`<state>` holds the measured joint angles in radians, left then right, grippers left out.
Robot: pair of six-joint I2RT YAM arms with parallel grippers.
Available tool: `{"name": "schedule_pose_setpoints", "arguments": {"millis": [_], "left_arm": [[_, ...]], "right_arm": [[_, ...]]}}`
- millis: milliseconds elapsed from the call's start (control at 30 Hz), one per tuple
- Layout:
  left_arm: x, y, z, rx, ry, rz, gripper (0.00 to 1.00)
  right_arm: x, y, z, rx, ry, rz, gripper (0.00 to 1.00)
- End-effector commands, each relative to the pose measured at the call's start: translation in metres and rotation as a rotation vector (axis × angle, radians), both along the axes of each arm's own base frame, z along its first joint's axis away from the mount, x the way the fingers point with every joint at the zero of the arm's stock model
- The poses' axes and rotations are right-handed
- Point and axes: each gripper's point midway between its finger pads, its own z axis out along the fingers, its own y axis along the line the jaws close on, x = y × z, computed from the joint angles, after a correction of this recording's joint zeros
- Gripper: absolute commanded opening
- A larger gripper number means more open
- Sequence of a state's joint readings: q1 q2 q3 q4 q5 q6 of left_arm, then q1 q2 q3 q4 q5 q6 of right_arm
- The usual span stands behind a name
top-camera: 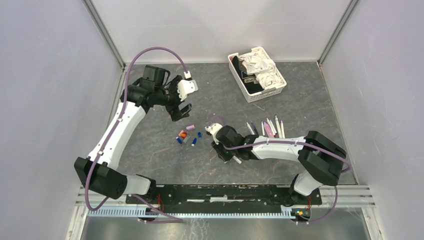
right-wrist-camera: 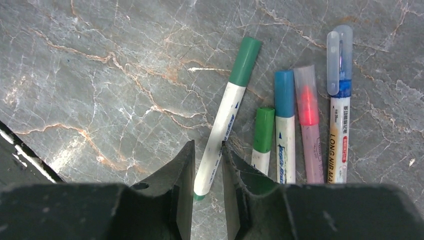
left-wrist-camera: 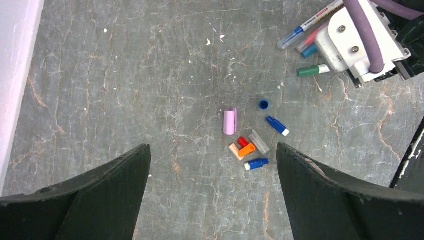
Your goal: Open the pen caps
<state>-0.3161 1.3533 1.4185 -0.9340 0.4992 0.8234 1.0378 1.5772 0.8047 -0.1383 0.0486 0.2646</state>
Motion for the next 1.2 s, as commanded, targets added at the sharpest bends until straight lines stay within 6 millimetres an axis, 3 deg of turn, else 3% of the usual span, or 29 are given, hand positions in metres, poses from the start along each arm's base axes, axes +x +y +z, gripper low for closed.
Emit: {"name": "schedule_pose_setpoints", "arguments": {"millis": [0,300,467,567,667,767,933,1167], "left_arm": [[-0.001,0.0,0.008,-0.015,0.003,0.021,1.0],[-0.006,-0.002,0.009,-0.022,0.019,0.0,1.0],[-0.033,-0.008,-0.002,-0.045,0.105,-0.095,1.0],[-0.047,-0.008,-0.017,-0.031,0.154,-0.148,1.0],[-0.063,-0.006,-0.037,-0.017,0.192,-0.215,1.0],[-0.077,-0.004,-0.053,-0.003,0.197,-0.292,1.0],[-0.086,-0.006,-0.064,-0.008,0.215,-0.357,1.0],[-0.104,-0.018,-0.068,-0.045,0.228,-0.456,0.96]], "right_arm": [[0.008,0.005,0.005,-0.013,-0.026,-0.031,0.3],[0.007,0.006,-0.005,-0.053,-0.012,-0.012,0.29],[-0.004,0.003,-0.02,-0.066,0.043,0.012,0.26],[-0.007,0.003,-0.017,-0.037,0.042,0.017,0.15],[-0.003,0.013,0.006,0.027,0.013,0.041,0.06],[0.005,0.027,0.042,0.127,-0.011,0.081,0.01],[0.004,0.045,0.096,0.334,0.064,0.186,0.0],[-0.027,0.062,0.137,0.515,0.252,0.451,0.0]]}}
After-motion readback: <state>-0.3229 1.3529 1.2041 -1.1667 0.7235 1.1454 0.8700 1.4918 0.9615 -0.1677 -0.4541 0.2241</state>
